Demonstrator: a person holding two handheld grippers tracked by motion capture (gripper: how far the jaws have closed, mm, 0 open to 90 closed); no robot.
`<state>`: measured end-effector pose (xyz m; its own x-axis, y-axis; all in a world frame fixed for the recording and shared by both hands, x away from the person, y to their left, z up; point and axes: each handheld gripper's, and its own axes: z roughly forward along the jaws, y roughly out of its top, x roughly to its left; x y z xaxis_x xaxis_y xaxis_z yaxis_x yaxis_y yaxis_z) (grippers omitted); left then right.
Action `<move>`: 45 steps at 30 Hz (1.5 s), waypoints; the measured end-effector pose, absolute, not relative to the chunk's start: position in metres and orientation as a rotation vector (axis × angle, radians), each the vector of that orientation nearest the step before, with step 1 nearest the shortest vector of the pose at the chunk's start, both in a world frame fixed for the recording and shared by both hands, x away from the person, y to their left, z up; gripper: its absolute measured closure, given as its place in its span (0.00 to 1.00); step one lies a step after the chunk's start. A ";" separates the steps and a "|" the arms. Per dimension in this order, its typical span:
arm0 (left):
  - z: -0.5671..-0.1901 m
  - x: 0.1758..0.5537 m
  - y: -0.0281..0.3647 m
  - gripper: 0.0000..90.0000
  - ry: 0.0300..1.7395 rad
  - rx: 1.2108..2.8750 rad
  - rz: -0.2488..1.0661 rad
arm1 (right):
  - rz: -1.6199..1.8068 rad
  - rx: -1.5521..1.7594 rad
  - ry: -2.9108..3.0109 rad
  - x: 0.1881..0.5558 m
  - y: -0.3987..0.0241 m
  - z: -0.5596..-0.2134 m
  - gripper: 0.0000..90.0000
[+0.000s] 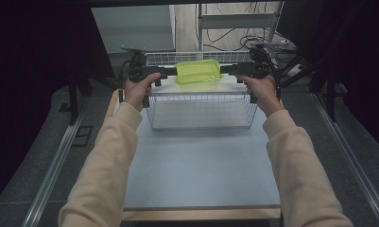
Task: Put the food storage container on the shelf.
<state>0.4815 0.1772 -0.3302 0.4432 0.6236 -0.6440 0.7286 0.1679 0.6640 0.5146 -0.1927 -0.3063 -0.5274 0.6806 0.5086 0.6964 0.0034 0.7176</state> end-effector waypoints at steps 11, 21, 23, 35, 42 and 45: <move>-0.329 0.442 0.183 0.35 1.177 1.538 -0.060 | -1.697 -1.363 -2.310 0.480 -0.199 -0.300 0.45; -0.333 0.390 0.185 0.35 1.093 1.595 0.002 | -1.740 -1.221 -2.385 0.439 -0.207 -0.315 0.41; -0.338 0.380 0.185 0.35 1.082 1.601 0.012 | -1.755 -1.189 -2.404 0.424 -0.210 -0.324 0.40; -0.391 0.327 0.177 0.36 1.047 1.631 0.002 | -1.777 -1.134 -2.429 0.375 -0.227 -0.372 0.36; -0.427 0.306 0.175 0.36 1.082 1.650 -0.004 | -1.762 -1.118 -2.442 0.354 -0.241 -0.411 0.35; -0.439 0.299 0.174 0.36 1.093 1.672 0.011 | -1.741 -1.119 -2.444 0.346 -0.244 -0.427 0.35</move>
